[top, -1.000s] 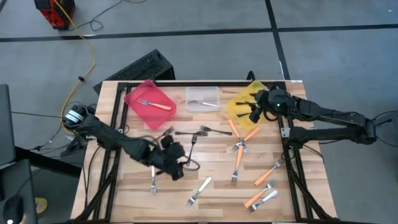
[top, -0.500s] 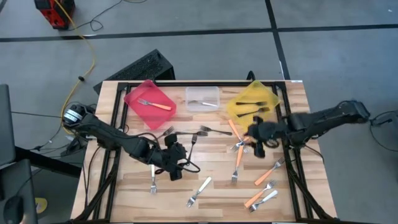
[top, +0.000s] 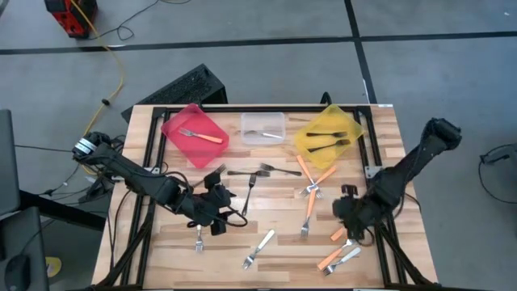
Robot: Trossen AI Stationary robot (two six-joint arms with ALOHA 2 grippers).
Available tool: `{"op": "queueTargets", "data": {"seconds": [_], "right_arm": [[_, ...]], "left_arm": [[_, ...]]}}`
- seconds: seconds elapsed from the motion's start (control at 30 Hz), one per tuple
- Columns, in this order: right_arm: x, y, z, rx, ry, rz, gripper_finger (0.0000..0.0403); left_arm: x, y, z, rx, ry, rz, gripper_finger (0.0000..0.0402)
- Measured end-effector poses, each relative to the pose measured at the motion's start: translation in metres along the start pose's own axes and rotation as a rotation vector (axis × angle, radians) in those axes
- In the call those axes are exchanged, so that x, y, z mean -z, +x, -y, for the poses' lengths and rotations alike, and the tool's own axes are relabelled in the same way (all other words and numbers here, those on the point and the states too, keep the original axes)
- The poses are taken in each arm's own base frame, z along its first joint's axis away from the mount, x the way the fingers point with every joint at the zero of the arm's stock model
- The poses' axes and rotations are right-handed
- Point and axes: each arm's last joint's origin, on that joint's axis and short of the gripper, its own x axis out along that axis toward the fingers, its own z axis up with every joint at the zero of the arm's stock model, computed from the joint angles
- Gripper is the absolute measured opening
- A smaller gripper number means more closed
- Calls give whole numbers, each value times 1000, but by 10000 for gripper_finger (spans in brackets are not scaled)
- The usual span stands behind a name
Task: Sort silverware by color (type)
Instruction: Put the orange fork into the red bin
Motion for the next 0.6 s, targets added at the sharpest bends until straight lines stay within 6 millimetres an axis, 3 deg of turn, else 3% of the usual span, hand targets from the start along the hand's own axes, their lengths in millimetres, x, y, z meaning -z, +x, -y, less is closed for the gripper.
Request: {"op": "queueTargets", "data": {"seconds": [0.2, 0.6], "right_arm": [[14, 15, -20, 0, -99, -95, 217], [16, 45, -31, -1, -188, -231, 240]], "left_arm": [[0, 0, -1, -23, 4, 5, 219], [0, 0, -1, -31, -10, 8, 219]]}}
